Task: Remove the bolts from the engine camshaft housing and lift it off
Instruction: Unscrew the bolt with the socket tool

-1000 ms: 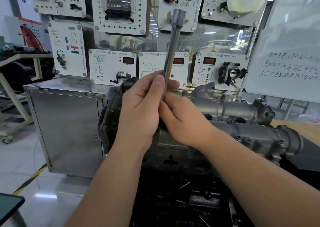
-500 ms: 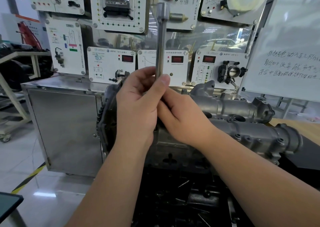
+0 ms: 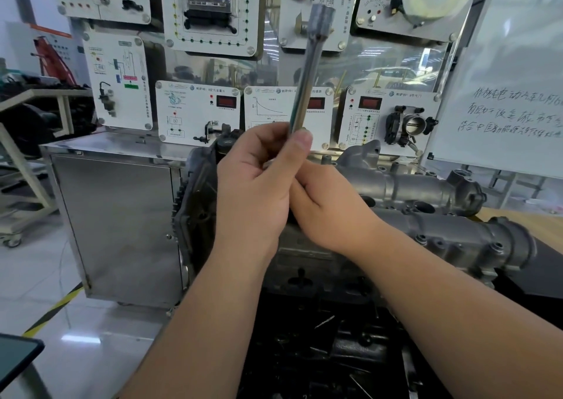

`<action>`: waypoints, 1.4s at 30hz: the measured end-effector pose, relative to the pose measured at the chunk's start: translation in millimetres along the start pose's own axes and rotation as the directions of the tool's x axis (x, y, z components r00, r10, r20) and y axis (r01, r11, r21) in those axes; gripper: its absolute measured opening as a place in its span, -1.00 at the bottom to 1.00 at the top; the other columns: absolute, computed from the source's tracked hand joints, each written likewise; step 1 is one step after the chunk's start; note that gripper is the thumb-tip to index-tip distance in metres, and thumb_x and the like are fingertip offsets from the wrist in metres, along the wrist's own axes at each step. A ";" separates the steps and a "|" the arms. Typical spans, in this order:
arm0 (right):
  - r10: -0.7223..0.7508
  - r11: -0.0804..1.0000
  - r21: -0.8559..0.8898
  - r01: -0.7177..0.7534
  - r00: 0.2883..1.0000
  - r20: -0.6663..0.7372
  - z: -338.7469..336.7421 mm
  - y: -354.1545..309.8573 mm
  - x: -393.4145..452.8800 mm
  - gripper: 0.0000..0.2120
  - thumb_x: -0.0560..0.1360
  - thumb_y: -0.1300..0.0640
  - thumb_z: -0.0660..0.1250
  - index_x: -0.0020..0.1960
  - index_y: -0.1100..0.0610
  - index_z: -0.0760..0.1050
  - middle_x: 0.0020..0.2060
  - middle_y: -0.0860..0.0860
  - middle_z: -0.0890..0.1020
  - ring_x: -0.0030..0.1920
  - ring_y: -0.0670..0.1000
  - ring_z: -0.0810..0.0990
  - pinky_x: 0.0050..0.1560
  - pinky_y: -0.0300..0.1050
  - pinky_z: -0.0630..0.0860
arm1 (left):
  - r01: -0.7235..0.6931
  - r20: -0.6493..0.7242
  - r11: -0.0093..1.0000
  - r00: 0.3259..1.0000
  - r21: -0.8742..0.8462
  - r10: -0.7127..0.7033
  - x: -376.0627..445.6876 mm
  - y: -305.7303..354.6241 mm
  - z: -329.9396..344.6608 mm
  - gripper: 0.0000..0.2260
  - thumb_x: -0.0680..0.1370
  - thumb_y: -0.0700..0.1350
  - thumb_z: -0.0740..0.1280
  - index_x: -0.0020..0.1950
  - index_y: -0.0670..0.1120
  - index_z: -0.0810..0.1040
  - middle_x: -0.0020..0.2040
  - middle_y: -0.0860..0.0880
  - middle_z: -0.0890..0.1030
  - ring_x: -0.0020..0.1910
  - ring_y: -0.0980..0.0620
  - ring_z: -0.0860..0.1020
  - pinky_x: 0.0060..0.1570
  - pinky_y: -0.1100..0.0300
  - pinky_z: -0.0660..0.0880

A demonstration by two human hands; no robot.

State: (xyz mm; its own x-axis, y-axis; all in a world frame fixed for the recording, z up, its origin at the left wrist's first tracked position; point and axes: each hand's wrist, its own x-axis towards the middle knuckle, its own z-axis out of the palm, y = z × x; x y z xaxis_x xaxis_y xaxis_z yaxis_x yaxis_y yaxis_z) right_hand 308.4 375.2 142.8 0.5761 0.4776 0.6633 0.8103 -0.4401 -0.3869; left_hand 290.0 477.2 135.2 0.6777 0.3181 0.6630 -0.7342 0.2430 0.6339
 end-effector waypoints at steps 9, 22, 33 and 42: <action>-0.004 0.999 -0.052 0.005 1.000 0.013 -0.2 -0.5 1.0 -0.69 0.63 -0.02 0.11 -0.17 0.13 0.43 -0.40 -0.01 0.53 -0.40 -0.01 0.50 -0.34 -0.06 0.43 | -0.009 -0.014 1.000 1.000 -0.025 0.008 4.0 1.0 -4.6 -0.81 0.54 -0.11 0.39 -0.20 0.08 0.74 -0.26 0.03 0.70 -0.21 0.13 0.65 -0.12 0.25 0.57; -0.001 0.998 -0.059 0.002 1.000 0.025 -0.1 -3.7 1.2 -0.79 0.62 0.01 0.07 -0.16 0.01 0.34 -0.40 -0.07 0.49 -0.39 0.02 0.48 -0.33 0.00 0.42 | -0.028 0.065 1.000 0.997 0.005 0.027 4.4 -0.3 -5.8 -0.75 0.62 -0.07 0.26 -0.11 0.10 0.72 -0.18 0.03 0.72 -0.10 0.14 0.67 -0.02 0.29 0.55; -0.010 1.000 -0.024 0.010 1.000 0.012 -0.3 -2.3 0.0 -0.74 0.63 0.02 0.10 -0.08 0.13 0.47 -0.36 0.04 0.59 -0.35 0.02 0.56 -0.30 0.03 0.48 | -0.033 0.025 0.998 0.999 -0.057 0.035 3.0 0.2 -4.3 -0.96 0.49 -0.07 0.48 -0.15 0.06 0.71 -0.19 0.04 0.72 -0.14 0.13 0.67 -0.07 0.28 0.57; -0.019 0.999 -0.043 0.021 0.999 0.046 -1.4 -1.6 0.7 -0.75 0.64 0.01 0.10 -0.16 0.07 0.40 -0.45 -0.12 0.46 -0.43 -0.08 0.46 -0.39 -0.20 0.36 | -0.015 0.018 0.993 1.000 -0.118 0.017 7.0 -2.6 -10.8 -0.86 0.48 -0.20 0.44 -0.16 0.03 0.73 -0.23 0.00 0.71 -0.19 0.11 0.67 -0.10 0.27 0.58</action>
State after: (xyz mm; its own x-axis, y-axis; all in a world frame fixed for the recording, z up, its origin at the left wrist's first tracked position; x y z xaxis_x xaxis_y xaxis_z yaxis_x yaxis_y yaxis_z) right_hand 307.3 375.2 144.7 0.5649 0.5207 0.6402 0.8169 -0.4624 -0.3448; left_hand 296.2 488.6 133.9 0.6658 0.3055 0.6807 -0.7437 0.3450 0.5726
